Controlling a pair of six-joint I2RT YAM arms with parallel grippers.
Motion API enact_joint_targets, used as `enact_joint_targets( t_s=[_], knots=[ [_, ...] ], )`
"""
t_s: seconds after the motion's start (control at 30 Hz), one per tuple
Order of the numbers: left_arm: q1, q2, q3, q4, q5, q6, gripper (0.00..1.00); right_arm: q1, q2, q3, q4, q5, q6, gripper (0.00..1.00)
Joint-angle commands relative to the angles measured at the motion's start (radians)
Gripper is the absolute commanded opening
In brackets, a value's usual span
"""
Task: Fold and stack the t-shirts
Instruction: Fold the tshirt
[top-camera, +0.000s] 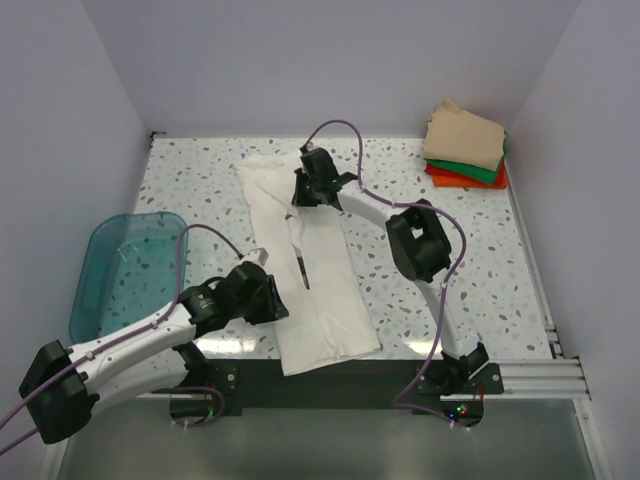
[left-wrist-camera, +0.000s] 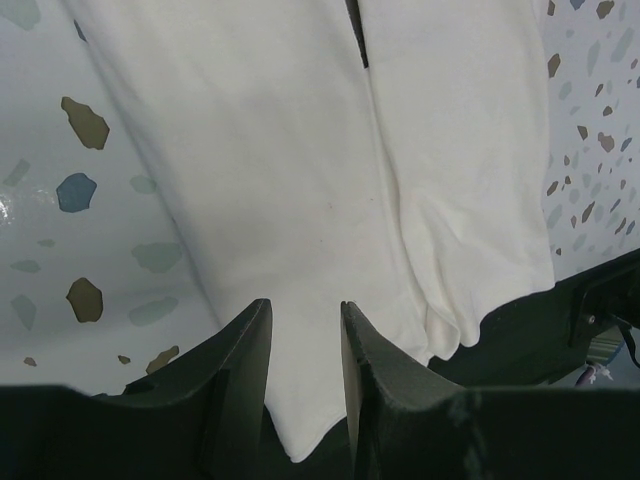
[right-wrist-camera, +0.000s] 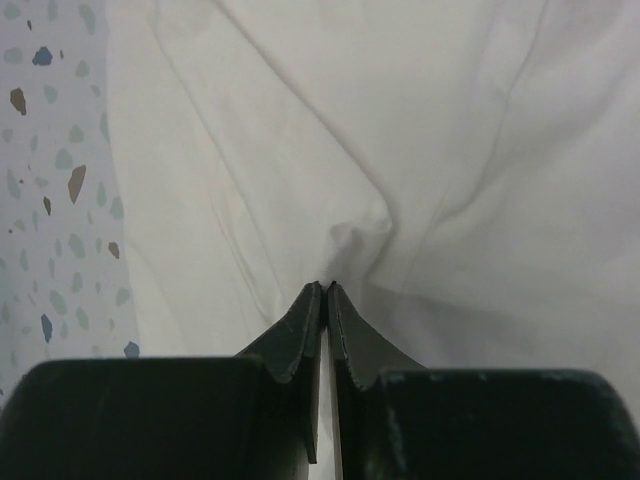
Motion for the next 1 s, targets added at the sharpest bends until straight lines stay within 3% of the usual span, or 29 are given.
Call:
enact_joint_targets(
  t_s=[0.0, 0.6, 0.7, 0.73, 0.8, 0.83, 0.9, 0.97],
  knots=[
    [0.002, 0.008, 0.017, 0.023, -0.001, 0.009, 0.39, 0.037, -0.073, -0.024, 0.077, -0.036, -0.008, 0.06],
    [0.002, 0.005, 0.005, 0.026, -0.002, 0.000, 0.39, 0.108, -0.041, -0.025, 0.086, -0.060, -0.084, 0.06],
    [0.000, 0.008, 0.005, 0.030, -0.004, -0.005, 0.39, 0.108, -0.044, -0.019, 0.068, -0.059, -0.109, 0.16],
    [0.002, 0.006, 0.005, 0.031, -0.005, -0.006, 0.39, 0.108, -0.052, -0.016, 0.057, -0.060, -0.113, 0.27],
    [0.002, 0.005, 0.005, 0.031, -0.013, -0.015, 0.40, 0.105, -0.075, -0.017, 0.046, -0.062, -0.133, 0.39],
    [0.002, 0.000, 0.007, 0.028, -0.018, -0.018, 0.43, 0.105, -0.088, -0.021, 0.046, -0.069, -0.140, 0.49],
    [0.003, -0.011, 0.008, 0.023, -0.036, -0.035, 0.46, 0.102, -0.136, -0.030, 0.037, -0.073, -0.150, 0.60],
    [0.008, -0.021, 0.011, -0.001, -0.073, -0.060, 0.48, 0.082, -0.191, -0.051, 0.028, -0.095, -0.140, 0.62]
  ],
)
